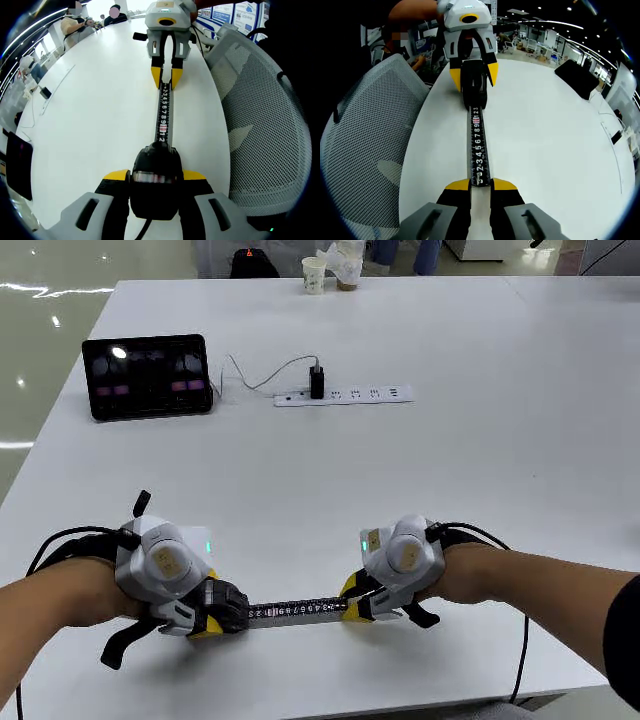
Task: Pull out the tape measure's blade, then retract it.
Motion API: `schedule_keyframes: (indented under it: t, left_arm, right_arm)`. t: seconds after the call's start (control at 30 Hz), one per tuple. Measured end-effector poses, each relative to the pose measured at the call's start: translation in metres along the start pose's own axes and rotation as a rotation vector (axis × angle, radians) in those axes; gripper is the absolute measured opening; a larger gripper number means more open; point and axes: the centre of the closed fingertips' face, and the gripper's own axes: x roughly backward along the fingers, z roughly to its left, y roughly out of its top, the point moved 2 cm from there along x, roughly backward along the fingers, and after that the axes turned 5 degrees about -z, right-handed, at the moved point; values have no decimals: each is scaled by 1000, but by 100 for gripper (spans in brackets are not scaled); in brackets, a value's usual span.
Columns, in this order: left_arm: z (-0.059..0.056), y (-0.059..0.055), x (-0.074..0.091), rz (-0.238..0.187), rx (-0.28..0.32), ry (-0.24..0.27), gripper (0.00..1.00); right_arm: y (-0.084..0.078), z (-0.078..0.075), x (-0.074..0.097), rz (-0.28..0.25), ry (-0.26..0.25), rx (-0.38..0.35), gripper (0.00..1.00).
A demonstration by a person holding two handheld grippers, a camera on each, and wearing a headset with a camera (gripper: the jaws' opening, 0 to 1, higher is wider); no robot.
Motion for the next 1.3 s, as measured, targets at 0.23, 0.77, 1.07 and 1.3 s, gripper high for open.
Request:
schedule_keyframes:
  t: [0.23, 0.77, 1.07, 1.3]
  left_arm:
    - [0, 0, 0, -2, 4, 2, 32]
    - [-1, 0, 1, 0, 6, 5, 32]
    - [0, 1, 0, -1, 1, 1, 32]
    - [-1, 1, 0, -2, 1, 1, 32]
  right_arm:
    - [-3, 0, 2, 5, 0, 4, 10]
    - [-7, 0, 7, 15, -3, -1, 10]
    - [-11, 1, 10, 20, -6, -7, 10]
    - [-13, 1, 11, 23, -6, -8, 10]
